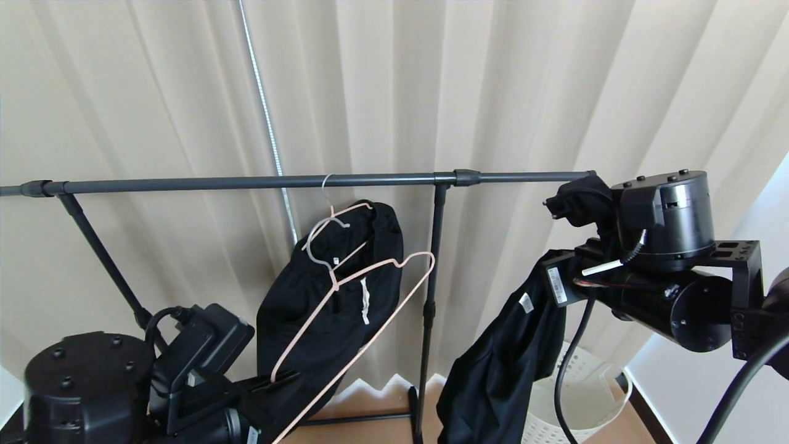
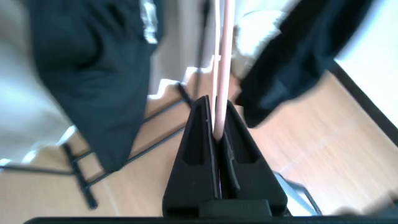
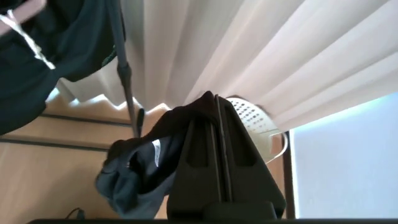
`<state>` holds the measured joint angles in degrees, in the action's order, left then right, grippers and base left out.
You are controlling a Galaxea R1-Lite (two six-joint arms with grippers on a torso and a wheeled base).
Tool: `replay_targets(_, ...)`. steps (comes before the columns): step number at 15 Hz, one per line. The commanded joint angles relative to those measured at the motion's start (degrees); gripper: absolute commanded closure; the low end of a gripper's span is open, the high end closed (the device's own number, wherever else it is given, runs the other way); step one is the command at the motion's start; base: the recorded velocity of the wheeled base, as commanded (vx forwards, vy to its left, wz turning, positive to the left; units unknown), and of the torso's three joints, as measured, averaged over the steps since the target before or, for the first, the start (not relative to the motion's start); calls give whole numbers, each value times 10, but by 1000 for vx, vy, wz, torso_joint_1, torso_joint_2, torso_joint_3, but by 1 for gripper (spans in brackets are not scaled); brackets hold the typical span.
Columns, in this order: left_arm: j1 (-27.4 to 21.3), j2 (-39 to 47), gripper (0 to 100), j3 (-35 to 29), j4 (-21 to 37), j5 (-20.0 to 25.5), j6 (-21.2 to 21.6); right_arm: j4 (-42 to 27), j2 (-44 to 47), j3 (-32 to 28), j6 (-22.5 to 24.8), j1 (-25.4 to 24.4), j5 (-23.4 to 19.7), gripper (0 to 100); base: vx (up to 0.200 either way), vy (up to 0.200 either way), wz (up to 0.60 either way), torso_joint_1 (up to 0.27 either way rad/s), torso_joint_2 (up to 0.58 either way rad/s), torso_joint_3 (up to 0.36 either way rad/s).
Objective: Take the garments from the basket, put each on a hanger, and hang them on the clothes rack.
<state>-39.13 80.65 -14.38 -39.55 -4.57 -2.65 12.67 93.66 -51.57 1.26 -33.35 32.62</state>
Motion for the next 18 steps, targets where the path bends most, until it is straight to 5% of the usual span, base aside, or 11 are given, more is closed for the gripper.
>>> replay_targets(1, -4, -1, 100, 37, -40, 9, 10, 1, 17, -18, 18, 0, 15, 100, 0, 0, 0, 0, 0, 0)
replay_targets(3, -7, 18, 100, 41, -83, 20, 12, 1, 26, -33, 40, 2, 29, 100, 0, 0, 0, 0, 0, 0)
replay_targets(6, -8, 38, 100, 59, -122, 127, 43, 1, 43, -64, 65, 22, 30, 100, 0, 0, 0, 0, 0, 0)
replay_targets(18, -52, 120, 100, 19, -207, 149, 41, 3, 60, -71, 67, 31, 25, 100, 0, 0, 0, 0, 0, 0)
